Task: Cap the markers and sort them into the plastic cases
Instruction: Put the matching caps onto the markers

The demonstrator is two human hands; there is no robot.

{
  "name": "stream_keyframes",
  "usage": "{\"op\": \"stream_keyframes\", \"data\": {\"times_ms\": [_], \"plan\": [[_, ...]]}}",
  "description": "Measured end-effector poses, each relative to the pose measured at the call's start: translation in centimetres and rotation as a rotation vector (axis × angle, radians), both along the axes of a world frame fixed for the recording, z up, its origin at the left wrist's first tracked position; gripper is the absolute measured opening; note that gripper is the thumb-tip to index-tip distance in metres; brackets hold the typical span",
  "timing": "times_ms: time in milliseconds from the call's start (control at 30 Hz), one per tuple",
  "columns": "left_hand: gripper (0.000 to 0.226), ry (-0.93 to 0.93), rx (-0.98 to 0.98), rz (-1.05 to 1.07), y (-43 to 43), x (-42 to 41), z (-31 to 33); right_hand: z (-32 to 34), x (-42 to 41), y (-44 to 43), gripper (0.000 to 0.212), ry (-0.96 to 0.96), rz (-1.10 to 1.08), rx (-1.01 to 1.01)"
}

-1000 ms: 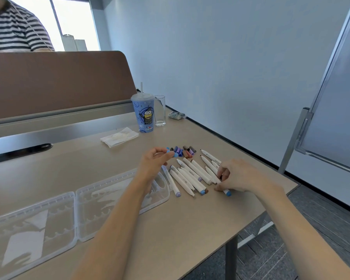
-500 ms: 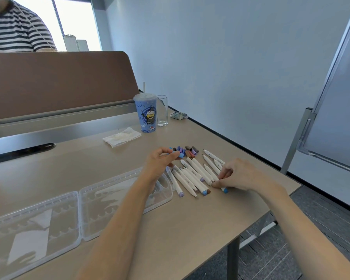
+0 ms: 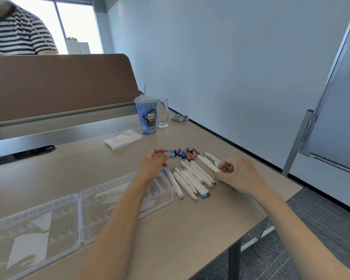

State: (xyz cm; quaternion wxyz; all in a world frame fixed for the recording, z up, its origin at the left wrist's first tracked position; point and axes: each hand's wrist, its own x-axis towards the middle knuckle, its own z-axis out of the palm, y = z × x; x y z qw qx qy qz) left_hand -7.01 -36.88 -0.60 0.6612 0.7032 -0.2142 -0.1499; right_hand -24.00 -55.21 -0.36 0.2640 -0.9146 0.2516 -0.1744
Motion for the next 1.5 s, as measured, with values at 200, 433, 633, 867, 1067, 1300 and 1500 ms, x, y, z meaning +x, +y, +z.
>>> {"op": "stream_keyframes", "data": {"times_ms": [200, 433, 633, 867, 1067, 1300, 1500], "plan": [[0.014, -0.039, 0.057, 0.011, -0.1, 0.7, -0.6, -0.7, 0.8, 0.4, 0.01, 0.127, -0.05, -0.217], [0.014, -0.057, 0.079, 0.015, -0.2, 0.6, -0.4, -0.7, 1.2, 1.3, 0.008, 0.039, 0.11, -0.145], [0.011, -0.063, 0.053, -0.01, -0.2, 0.5, -0.2, -1.0, 1.5, 3.2, 0.023, 0.11, 0.263, -0.203], [0.012, -0.052, 0.056, -0.013, -0.2, 0.5, -0.3, -0.7, 1.5, 4.7, 0.018, 0.154, 0.194, -0.368], [0.016, -0.042, 0.082, -0.026, -0.4, 0.5, -0.5, -0.8, 1.6, 5.9, 0.023, 0.186, 0.064, -0.399], [0.014, -0.073, 0.073, -0.018, -0.6, 0.5, -0.7, -3.1, 0.9, 7.4, 0.024, -0.006, -0.053, -0.319], [0.013, -0.077, 0.034, -0.024, -0.7, 0.2, -0.7, -3.1, 0.4, 7.3, 0.02, -0.245, -0.077, -0.182]]}}
